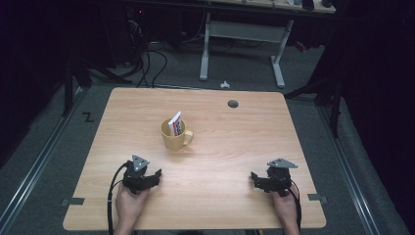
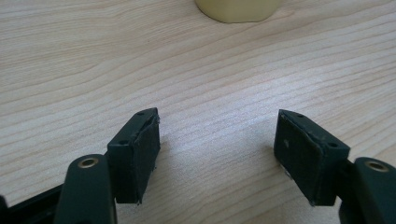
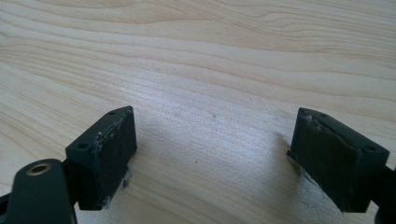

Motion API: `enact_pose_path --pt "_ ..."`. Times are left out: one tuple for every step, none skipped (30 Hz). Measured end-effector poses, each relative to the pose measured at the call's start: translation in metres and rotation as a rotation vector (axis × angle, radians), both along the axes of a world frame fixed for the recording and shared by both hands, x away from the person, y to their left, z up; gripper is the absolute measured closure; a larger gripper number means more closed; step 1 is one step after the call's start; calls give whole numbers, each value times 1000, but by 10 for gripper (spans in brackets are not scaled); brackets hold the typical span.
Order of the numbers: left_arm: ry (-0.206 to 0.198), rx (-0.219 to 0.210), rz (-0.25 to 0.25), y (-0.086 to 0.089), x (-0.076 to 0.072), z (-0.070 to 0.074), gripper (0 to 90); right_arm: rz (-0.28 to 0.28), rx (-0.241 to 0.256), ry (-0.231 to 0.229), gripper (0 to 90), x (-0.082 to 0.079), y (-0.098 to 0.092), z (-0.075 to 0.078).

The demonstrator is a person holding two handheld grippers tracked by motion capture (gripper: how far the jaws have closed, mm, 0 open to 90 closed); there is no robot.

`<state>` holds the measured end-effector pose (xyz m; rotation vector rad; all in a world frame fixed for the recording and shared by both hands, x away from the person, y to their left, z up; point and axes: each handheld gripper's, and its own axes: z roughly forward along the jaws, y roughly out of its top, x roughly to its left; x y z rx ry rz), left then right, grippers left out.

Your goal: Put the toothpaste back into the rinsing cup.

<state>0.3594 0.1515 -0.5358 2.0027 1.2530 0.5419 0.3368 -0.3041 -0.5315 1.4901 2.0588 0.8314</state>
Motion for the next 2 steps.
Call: enact_pose_path --pt "0 1 0 0 0 0 316 0 0 0 144 0 0 0" --pt "0 2 1 0 0 0 314 0 1 1 144 0 0 0"
